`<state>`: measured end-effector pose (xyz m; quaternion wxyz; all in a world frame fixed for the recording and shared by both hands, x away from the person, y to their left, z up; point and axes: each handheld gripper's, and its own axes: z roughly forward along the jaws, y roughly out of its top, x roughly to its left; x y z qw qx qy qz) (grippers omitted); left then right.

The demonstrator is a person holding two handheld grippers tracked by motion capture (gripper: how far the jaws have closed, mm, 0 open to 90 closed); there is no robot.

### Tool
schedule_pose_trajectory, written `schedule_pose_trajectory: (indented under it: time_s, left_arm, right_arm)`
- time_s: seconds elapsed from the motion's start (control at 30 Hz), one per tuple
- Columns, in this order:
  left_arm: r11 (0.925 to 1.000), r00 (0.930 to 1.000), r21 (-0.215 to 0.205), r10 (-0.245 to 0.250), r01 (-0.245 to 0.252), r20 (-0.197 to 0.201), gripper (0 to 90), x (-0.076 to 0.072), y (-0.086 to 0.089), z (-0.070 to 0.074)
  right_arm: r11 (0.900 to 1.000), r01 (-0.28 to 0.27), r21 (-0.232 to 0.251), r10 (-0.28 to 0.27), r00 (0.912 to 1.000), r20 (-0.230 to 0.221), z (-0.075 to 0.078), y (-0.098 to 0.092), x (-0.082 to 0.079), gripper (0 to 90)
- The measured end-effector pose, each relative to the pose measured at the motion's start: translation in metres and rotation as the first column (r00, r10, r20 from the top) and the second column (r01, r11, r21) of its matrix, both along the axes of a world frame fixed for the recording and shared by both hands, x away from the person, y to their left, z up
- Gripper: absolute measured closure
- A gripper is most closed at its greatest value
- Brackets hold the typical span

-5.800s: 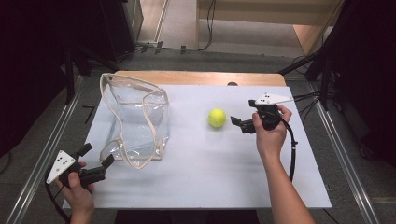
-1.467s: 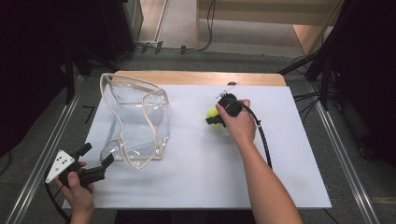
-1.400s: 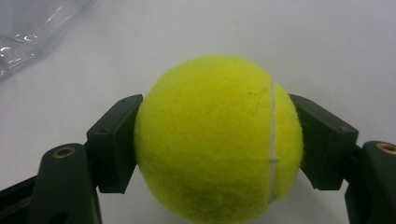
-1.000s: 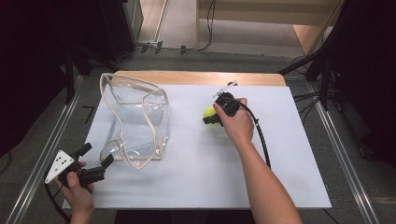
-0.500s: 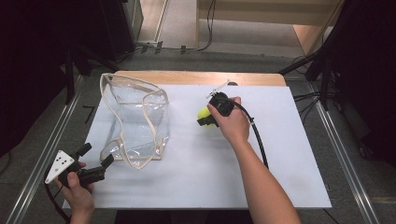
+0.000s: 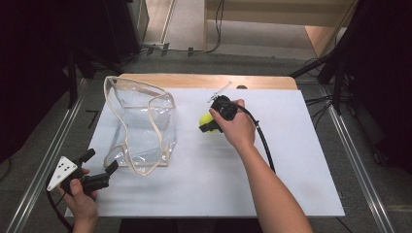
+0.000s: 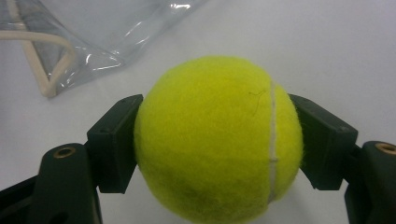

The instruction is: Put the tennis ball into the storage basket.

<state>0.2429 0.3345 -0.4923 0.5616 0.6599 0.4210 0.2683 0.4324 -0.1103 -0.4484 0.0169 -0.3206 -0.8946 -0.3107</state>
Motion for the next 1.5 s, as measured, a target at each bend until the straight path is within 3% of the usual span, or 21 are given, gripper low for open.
schedule_pose_trajectory:
  time_s: [0.2,0.47,1.5]
  left_arm:
    - [0.9998,0.9997,-0.002,-0.022,0.022,-0.007,0.0,0.0,0.0,0.0]
    - [0.9996,0.9996,0.0,-0.028,0.028,-0.007,0.0,0.001,-0.001,0.0]
    - [0.999,0.9988,-0.002,-0.046,0.046,-0.016,0.0,0.001,-0.001,0.0]
  right_arm:
    - [0.999,-0.038,-0.018,0.037,0.9992,-0.012,0.003,0.007,0.0,23.2]
    - [0.999,-0.052,-0.007,0.052,0.9986,-0.014,0.006,0.014,-0.001,23.2]
    - [0.989,-0.146,0.027,0.145,0.9888,0.034,0.035,0.045,-0.011,23.3]
